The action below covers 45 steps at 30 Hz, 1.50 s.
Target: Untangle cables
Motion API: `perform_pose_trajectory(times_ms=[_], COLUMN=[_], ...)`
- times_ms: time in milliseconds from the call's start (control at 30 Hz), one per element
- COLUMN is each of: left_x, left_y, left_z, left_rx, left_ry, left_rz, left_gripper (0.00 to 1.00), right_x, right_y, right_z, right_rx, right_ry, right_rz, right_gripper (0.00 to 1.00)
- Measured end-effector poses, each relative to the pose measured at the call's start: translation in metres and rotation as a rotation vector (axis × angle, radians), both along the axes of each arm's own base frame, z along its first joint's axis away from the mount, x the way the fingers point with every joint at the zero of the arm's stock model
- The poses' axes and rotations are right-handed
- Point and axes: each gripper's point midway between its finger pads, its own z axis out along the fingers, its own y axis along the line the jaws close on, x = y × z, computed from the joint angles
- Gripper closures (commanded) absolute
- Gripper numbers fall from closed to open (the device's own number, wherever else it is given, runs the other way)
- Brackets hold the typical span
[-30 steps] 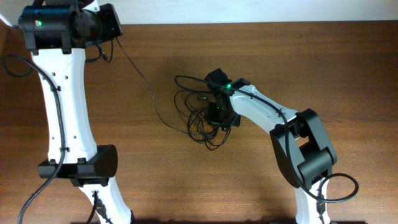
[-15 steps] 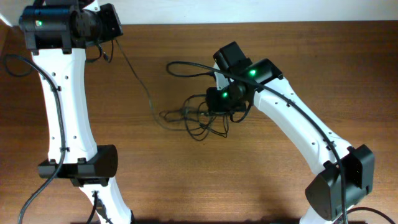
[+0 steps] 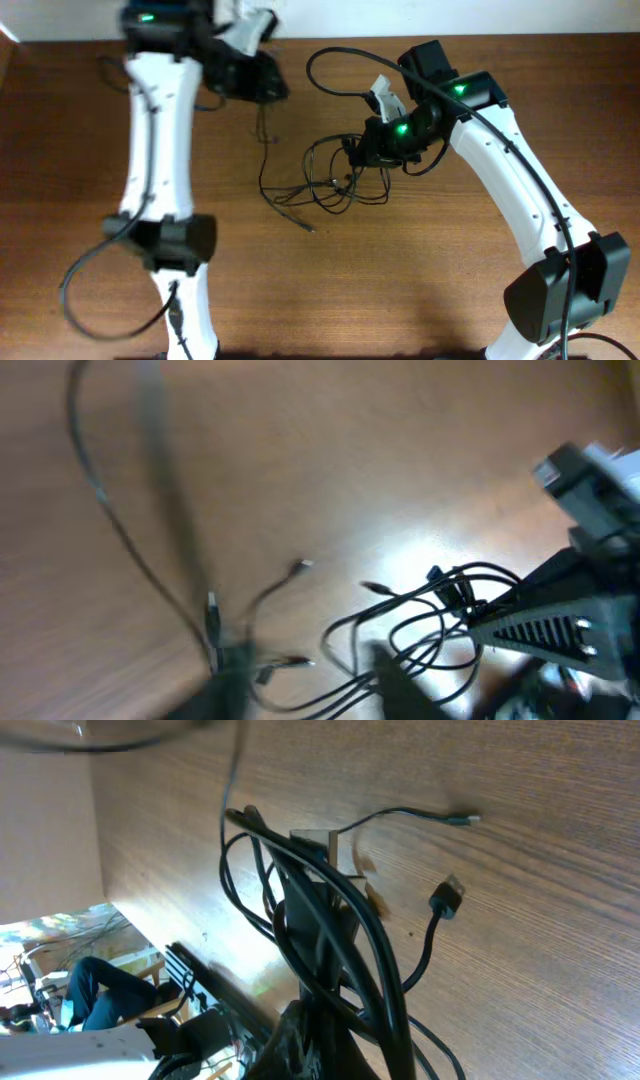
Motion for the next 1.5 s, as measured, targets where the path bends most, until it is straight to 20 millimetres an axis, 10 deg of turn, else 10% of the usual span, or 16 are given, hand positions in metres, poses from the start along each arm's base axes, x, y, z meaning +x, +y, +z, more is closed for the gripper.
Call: perform_pose_trajectory(times_ms=[200, 533, 767, 1000, 1100, 1500], left_x=[-0.010, -0.011, -0.013, -0.042, -0.051, 0.003], left_y=[-0.052, -0.057, -0.064, -0.114, -0.126, -0.145], left_z=[-0.070, -0.067, -0.058, -0.064, -0.076, -0.075], left_rx=[0.050, 0.029, -0.045, -0.133, -0.144, -0.142], left_ry=[0.157, 0.062, -0.013, -0.028, -0.009, -0.274], left_rz=[-0.158, -0.325, -0.446, -0.633, -0.676, -0.675], left_gripper=[0.00, 0.00, 0.10, 0.09, 0.25, 0.34], right_x=[0.000, -0.010, 0.006, 0.006, 0.008, 0.006], right_y=[0.000, 0.010, -0.029, -0.028, -0.032, -0.029], right_z=[0.000, 0.016, 0.018, 0.019, 0.017, 0.020], right_rx=[0.000, 0.129, 0.154, 0.163, 0.147, 0.171], right_ry=[0.000, 0.053, 0.068, 0.063, 0.059, 0.065], right_rz=[0.000, 0.035, -0.045, -0.036, -0.047, -0.038], right_gripper=[0.96, 0.96, 0.96, 0.96, 0.96, 0.96])
